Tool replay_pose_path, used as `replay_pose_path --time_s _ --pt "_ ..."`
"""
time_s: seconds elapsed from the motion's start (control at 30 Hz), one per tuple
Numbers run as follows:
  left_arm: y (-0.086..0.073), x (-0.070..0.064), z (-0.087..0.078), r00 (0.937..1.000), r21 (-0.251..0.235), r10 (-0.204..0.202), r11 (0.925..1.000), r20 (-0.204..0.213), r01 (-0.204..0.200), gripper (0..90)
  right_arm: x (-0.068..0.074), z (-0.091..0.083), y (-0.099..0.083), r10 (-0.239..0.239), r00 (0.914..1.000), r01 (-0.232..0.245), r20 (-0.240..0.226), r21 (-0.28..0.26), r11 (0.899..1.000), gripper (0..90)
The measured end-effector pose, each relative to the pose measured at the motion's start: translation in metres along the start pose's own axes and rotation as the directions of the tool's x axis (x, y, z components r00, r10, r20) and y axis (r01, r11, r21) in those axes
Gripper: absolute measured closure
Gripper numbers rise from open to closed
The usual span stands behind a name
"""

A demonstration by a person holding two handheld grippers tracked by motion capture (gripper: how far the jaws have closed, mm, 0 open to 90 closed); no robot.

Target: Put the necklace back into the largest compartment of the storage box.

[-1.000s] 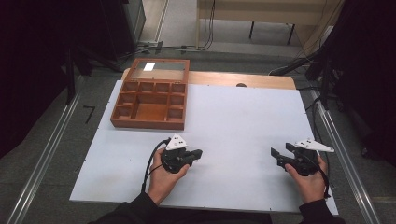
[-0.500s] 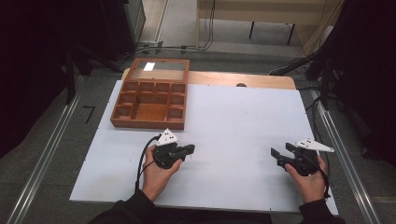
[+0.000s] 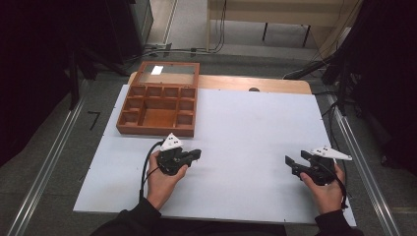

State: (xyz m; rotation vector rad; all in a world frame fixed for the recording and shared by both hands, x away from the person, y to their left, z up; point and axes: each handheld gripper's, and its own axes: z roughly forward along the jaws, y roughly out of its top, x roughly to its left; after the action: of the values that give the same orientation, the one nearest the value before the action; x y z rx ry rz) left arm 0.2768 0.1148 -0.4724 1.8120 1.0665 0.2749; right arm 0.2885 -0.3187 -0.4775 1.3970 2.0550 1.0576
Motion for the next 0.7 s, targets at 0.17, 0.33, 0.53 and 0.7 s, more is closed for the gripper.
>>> replay_pose_path --time_s 0.17,0.33,0.53,0.7 --pt "0.001 0.004 -0.002 0.9999 -0.006 -0.011 0.9999 -0.012 0.011 90.0 0.000 0.000 0.000 0.000 1.0000 0.000 -0.001 0.000 1.000 31.0" --pt "0.003 0.009 -0.006 0.9994 -0.018 -0.024 0.9996 -0.024 0.023 90.0 0.000 0.000 0.000 0.002 1.0000 -0.002 -0.002 0.000 1.000 31.0" --pt "0.005 0.018 -0.010 0.9982 -0.025 -0.039 0.9989 -0.045 0.038 90.0 0.000 0.000 0.000 0.002 1.0000 -0.002 -0.001 0.002 1.000 31.0" --pt "0.008 0.024 -0.014 0.9967 -0.039 -0.050 0.9981 -0.065 0.047 90.0 0.000 0.000 0.000 0.003 1.0000 -0.003 -0.001 0.002 1.000 31.0"
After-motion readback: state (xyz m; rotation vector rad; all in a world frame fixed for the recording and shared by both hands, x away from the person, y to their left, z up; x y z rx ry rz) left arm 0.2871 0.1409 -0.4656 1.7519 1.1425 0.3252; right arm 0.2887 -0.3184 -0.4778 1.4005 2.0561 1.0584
